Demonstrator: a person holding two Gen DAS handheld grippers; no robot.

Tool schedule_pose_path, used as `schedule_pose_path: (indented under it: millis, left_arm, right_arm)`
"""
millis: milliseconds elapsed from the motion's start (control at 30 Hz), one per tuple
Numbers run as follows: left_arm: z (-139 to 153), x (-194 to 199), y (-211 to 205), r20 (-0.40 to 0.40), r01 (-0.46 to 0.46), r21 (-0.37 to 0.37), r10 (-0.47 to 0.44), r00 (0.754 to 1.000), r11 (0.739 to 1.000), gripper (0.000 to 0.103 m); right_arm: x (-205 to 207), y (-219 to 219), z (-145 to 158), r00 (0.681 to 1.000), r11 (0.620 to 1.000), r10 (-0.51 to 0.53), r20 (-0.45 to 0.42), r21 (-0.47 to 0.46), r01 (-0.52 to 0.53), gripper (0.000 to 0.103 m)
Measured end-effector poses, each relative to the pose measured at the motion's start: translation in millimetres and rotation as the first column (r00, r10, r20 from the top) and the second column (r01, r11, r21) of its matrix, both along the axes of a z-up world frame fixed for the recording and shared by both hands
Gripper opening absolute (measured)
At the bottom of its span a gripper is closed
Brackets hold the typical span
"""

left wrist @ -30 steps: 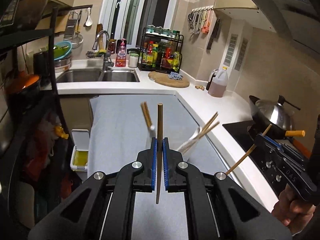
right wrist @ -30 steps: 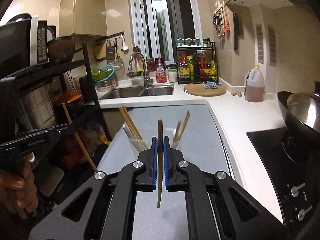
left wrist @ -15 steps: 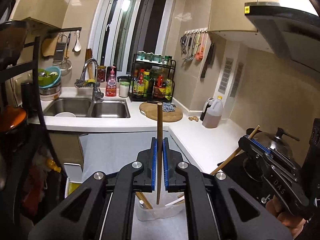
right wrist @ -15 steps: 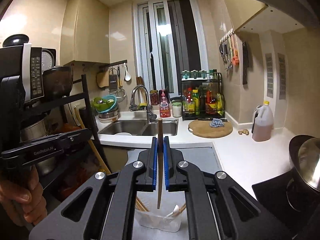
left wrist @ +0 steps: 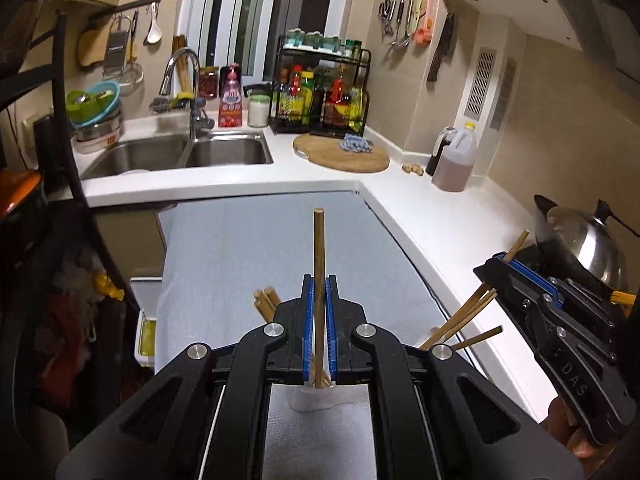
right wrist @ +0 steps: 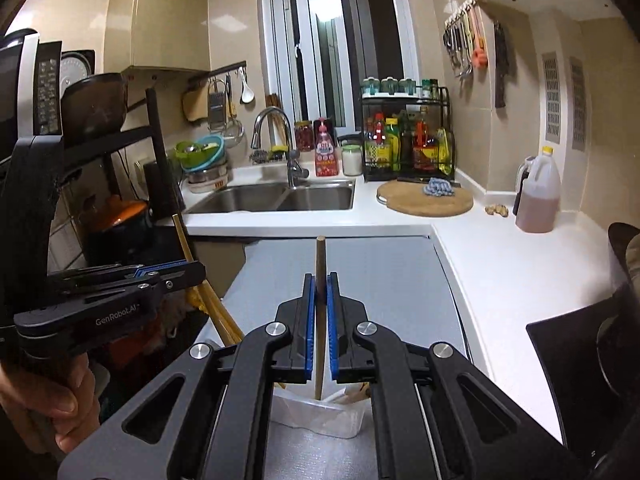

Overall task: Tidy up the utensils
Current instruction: 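Open both tools to drop the chopsticks into the container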

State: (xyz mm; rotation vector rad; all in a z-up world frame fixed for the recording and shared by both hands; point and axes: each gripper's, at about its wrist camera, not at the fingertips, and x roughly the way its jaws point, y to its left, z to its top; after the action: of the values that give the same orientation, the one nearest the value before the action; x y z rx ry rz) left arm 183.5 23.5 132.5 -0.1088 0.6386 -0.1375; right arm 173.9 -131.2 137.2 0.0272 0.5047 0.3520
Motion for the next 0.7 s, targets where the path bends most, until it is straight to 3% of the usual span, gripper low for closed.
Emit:
schedule_pose_path:
  millis: [267,300,333,400,433,600,700]
  left_arm:
    - [-12.5,0.3,2.3,-0.038,-0.01,0.013,0.011,0.999,1.0,0.007]
    - [-10.8,-1.6,2.6,-0.036,-0.013,0.016,0.014,0.999,1.0,0.008]
    - [-8.6,-3.8,2.5,-0.032,-0.014,0.019,0.014,0.999,1.0,0.013]
    - [-1.2,-12.3,4.1,-0.007,-0.02,0.02,0.02,1.0,1.0,0.025]
    - [2.1,-15.5,5.4,0.004,-0.023,0.019,0.023,1.0,1.0,0.03]
    - [19.5,-50.7,14.4,0.076,-0.052,-0.005,0.052,0.996,0.999,0.035]
    - [19.6,-74.1,20.5,0.101,-0.084,-0.024,0.085,0.991,0.996,0.044]
  right_arm:
    - [6.8,1.6,-19.7,0.998,0.999,-0.029,-0.049,-0.024,0.028,0.006]
    - [6.3,2.0,-19.4,0.998,0.999,-0.029,-0.057,-0.03,0.027,0.01]
    - [5.6,2.5,-18.7,0.998,0.999,-0.019,-0.063,-0.035,0.017,0.014]
    - [1.9,2.2,-14.4,0.998,0.998,-0.022,-0.053,-0.052,0.019,0.033]
    - [-1.3,1.0,-11.3,0.999,0.998,-0.031,-0.041,-0.058,0.029,0.034]
    - [-30.0,-8.3,4.4,0.998,0.996,-0.061,0.007,-0.059,0.061,0.034]
    - [-56.6,-13.7,7.7,0.996,0.994,-0.083,0.034,-0.063,0.085,0.037]
